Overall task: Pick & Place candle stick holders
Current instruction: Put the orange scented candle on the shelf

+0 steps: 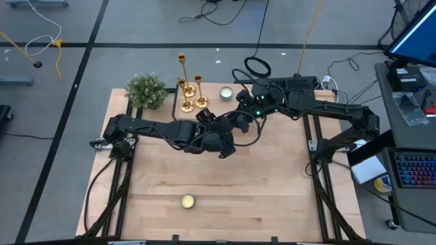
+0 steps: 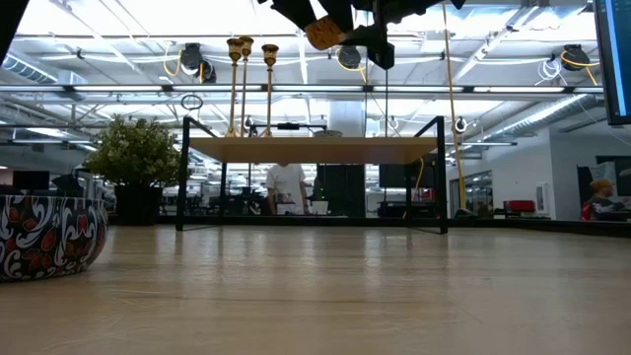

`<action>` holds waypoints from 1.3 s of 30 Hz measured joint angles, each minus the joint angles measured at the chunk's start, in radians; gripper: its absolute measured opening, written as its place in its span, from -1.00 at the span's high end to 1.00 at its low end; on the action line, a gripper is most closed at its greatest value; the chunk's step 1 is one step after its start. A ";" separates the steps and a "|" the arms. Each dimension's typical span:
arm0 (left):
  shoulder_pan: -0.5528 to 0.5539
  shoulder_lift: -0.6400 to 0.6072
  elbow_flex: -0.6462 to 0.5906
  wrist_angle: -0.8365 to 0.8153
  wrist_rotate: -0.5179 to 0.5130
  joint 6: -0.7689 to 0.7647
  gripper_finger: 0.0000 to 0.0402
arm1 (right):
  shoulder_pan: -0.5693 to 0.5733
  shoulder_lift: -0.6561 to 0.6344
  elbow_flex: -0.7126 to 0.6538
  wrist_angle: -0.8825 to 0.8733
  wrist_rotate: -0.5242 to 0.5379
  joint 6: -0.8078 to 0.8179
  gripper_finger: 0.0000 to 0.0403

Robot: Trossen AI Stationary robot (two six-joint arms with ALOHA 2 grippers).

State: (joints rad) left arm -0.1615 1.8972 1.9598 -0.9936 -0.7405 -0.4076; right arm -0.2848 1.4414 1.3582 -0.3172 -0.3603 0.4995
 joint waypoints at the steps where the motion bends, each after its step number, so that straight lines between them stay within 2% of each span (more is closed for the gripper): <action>1: 0.003 0.000 0.000 0.000 0.010 -0.005 -0.50 | 0.000 0.000 0.000 -0.001 -0.008 -0.002 0.04; 9: 0.005 -0.008 0.003 0.009 0.032 -0.028 -0.63 | -0.003 0.006 -0.004 -0.014 0.002 -0.017 0.49; 18: 0.006 -0.007 0.003 0.000 0.034 -0.030 -0.49 | -0.002 0.002 -0.004 -0.004 -0.006 -0.035 0.91; 22: 0.006 -0.007 0.003 -0.003 0.034 -0.046 -0.50 | -0.002 -0.006 -0.004 -0.004 -0.005 -0.046 0.96; 31: 0.006 -0.003 0.002 -0.016 0.034 -0.041 -0.47 | -0.006 -0.029 0.000 0.019 0.000 -0.037 0.89; 39: 0.007 -0.002 0.001 -0.038 0.033 -0.059 -0.49 | -0.006 -0.032 0.000 0.021 -0.003 -0.039 0.97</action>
State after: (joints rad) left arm -0.1547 1.8954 1.9610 -1.0312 -0.7074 -0.4664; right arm -0.2913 1.4090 1.3579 -0.2958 -0.3637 0.4608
